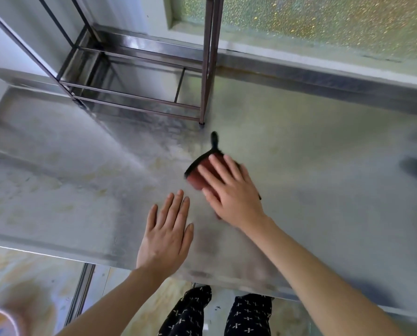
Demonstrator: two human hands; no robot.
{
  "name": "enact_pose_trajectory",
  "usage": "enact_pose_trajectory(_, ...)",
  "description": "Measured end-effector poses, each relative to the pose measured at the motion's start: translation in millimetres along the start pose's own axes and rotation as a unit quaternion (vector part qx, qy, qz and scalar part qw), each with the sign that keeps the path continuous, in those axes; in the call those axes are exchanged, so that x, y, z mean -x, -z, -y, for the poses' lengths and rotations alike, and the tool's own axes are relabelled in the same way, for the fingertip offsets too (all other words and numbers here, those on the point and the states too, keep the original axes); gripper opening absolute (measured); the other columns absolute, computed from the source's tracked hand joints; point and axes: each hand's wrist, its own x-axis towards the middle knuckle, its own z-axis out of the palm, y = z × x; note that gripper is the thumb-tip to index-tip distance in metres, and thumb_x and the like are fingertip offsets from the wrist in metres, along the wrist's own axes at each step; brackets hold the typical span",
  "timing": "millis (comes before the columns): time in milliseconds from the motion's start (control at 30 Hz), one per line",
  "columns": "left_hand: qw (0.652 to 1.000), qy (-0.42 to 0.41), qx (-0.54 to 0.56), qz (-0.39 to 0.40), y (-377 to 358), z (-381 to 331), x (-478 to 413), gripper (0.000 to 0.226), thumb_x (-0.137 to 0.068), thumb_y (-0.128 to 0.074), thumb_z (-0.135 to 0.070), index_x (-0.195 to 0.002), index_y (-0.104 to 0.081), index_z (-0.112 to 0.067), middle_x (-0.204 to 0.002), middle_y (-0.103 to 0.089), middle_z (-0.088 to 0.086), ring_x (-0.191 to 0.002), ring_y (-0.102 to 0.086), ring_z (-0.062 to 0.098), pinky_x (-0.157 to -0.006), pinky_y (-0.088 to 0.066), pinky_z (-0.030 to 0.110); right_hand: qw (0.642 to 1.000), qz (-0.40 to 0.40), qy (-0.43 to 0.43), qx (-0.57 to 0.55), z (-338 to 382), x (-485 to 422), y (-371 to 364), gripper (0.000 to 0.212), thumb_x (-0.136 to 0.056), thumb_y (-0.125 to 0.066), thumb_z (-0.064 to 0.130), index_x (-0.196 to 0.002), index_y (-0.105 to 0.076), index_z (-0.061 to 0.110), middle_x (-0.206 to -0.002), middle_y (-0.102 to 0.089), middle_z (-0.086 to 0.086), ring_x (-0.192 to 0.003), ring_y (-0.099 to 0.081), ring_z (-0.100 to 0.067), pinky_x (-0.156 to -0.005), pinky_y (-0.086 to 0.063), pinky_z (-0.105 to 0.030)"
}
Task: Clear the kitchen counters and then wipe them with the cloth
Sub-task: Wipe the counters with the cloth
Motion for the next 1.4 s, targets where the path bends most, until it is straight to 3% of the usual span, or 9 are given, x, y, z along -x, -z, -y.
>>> enact_pose_trajectory(133,1.000,0.001,0.005,0.000,0,-1,0,0.055,-0.098,-0.010,-0.040,-0.145,-0.020,-0.012,-0.153,-0.019,0.005,-0.142,-0.014,0.019,-0.113,-0.009,0.042,0.969,-0.046,-0.244,-0.008,-12,-46,-1,0.048,-0.095,-0.036,0.041,-0.140,-0.042,0.024,-0.149,-0.036,-0.010,-0.137,-0.027,-0.039,-0.108,-0.026,-0.055)
enact_pose_trajectory(200,1.000,-0.001,0.004,-0.003,0,-1,-1,0.055,-0.098,-0.010,-0.040,-0.145,-0.021,-0.012,-0.153,-0.020,0.005,-0.141,-0.015,0.020,-0.112,-0.012,0.043,0.972,-0.044,-0.232,-0.007,5,-52,-4,0.047,-0.096,-0.035,0.040,-0.139,-0.042,0.023,-0.148,-0.036,-0.011,-0.136,-0.028,-0.040,-0.107,-0.025,-0.057)
enact_pose_trajectory(367,1.000,-0.002,0.009,0.002,0,0,0,0.055,-0.098,-0.010,-0.040,-0.145,-0.020,-0.011,-0.153,-0.021,0.006,-0.141,-0.015,0.020,-0.113,-0.011,0.043,1.000,-0.002,-0.021,-0.006,4,-5,0,0.046,-0.096,-0.037,0.039,-0.140,-0.042,0.026,-0.150,-0.036,-0.003,-0.138,-0.030,-0.031,-0.107,-0.028,-0.051)
enact_pose_trajectory(633,1.000,0.014,0.006,0.022,5,-3,0,0.056,-0.097,-0.013,-0.041,-0.143,-0.025,-0.011,-0.152,-0.024,0.007,-0.140,-0.017,0.021,-0.112,-0.011,0.042,0.967,-0.005,-0.254,-0.001,-73,-21,14,0.049,-0.097,-0.034,0.041,-0.143,-0.034,0.024,-0.152,-0.028,-0.011,-0.139,-0.021,-0.039,-0.107,-0.022,-0.061)
enact_pose_trajectory(733,0.998,0.055,0.005,0.009,13,-16,-11,0.051,-0.091,-0.032,-0.033,-0.135,-0.041,-0.010,-0.147,-0.036,0.010,-0.136,-0.031,0.025,-0.110,-0.014,0.043,0.985,0.003,-0.171,-0.009,-36,7,11,0.047,-0.097,-0.036,0.040,-0.142,-0.036,0.028,-0.152,-0.030,-0.008,-0.139,-0.022,-0.039,-0.105,-0.023,-0.061)
enact_pose_trajectory(867,0.998,0.053,0.025,-0.003,19,-45,-56,0.051,-0.091,-0.035,-0.033,-0.140,-0.037,-0.018,-0.152,-0.029,0.005,-0.140,-0.023,0.025,-0.113,-0.009,0.043,0.998,0.054,-0.039,0.002,-46,37,14,0.050,-0.096,-0.036,0.042,-0.144,-0.030,0.032,-0.155,-0.024,-0.002,-0.141,-0.020,-0.034,-0.108,-0.025,-0.056)
enact_pose_trajectory(1067,0.998,0.038,0.041,0.007,15,-78,-147,0.054,-0.095,-0.029,-0.042,-0.146,-0.019,-0.029,-0.157,-0.010,-0.001,-0.144,-0.004,0.023,-0.113,-0.004,0.047,0.976,0.012,-0.218,0.005,-163,-36,32,0.053,-0.094,-0.024,0.046,-0.144,-0.031,0.028,-0.154,-0.023,-0.009,-0.140,-0.017,-0.039,-0.110,-0.019,-0.058)
enact_pose_trajectory(1200,0.999,0.046,0.017,0.004,9,-80,-153,0.056,-0.094,-0.020,-0.048,-0.147,-0.011,-0.031,-0.157,-0.006,-0.003,-0.144,-0.001,0.022,-0.113,0.000,0.047,0.971,-0.028,-0.237,0.011,-165,-48,26,0.048,-0.096,-0.034,0.040,-0.142,-0.036,0.027,-0.152,-0.028,-0.010,-0.138,-0.020,-0.043,-0.108,-0.019,-0.062)
enact_pose_trajectory(1400,0.998,0.058,0.000,0.021,11,-82,-152,0.057,-0.093,-0.004,-0.054,-0.146,-0.005,-0.034,-0.156,-0.003,-0.004,-0.143,0.006,0.018,-0.114,0.001,0.047,1.000,0.009,0.011,0.003,-168,-38,27,0.046,-0.096,-0.035,0.045,-0.139,-0.041,0.031,-0.150,-0.035,-0.005,-0.137,-0.028,-0.038,-0.103,-0.030,-0.059)
